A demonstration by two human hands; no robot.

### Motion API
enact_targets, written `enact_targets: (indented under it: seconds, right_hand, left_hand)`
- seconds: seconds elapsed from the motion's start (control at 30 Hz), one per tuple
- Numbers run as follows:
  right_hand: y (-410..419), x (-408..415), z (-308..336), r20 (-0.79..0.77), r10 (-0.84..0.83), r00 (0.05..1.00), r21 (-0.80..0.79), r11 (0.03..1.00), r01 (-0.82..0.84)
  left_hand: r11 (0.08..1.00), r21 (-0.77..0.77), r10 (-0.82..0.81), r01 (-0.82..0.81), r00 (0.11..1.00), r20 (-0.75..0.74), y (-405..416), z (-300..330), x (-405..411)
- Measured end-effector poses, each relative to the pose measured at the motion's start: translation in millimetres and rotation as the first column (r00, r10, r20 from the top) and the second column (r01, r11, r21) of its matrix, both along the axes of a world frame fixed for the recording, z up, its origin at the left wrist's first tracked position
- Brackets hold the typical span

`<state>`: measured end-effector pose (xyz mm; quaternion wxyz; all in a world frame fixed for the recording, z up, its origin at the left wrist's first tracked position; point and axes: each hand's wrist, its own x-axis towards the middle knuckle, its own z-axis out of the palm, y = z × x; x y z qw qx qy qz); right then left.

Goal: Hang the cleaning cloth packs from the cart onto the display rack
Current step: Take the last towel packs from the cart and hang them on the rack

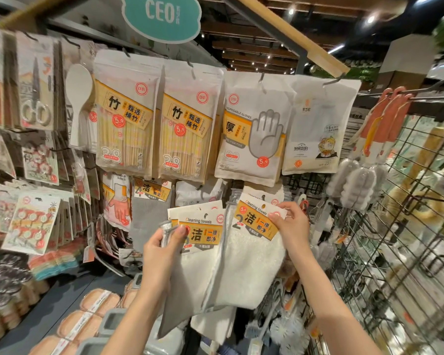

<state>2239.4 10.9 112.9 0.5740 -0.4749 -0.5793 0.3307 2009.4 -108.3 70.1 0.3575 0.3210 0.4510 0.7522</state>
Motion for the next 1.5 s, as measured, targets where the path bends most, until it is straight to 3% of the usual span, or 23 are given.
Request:
enact_targets:
  seconds: [0.27,0.4,0.67,1.2,1.5]
  right_hand:
    - [24,1,-10,0.061,-0.137,0.989,0.008,0.991,0.137]
    - [39,-1,-14,0.173,-0.173,0.970,0.025,0.985,0.171]
    - [53,-7,-18,0.170,-0.280,0.945,0.105,0.958,0.265]
    - [81,-17,-14,0.316,-0.344,0.884,0.132,0.939,0.318]
    - [73,-19,-16,0.301,-0.357,0.884,0.147,0.933,0.327]
  left_hand:
    - [0.999,0.007,0.036,-0.036,0.999,-0.001,-2,-4,-5]
    - [1.000,0.000,0.023,-0.023,1.000,-0.010,-5,2,-6]
    - [0.999,-0.029,0.043,-0.044,0.999,-0.027,-5,6,-7]
    - [0.996,-0.079,0.041,-0.042,0.999,-0.018,4,5,-13]
    - [0.996,-0.084,0.043,-0.045,0.999,-0.021,6,4,-13]
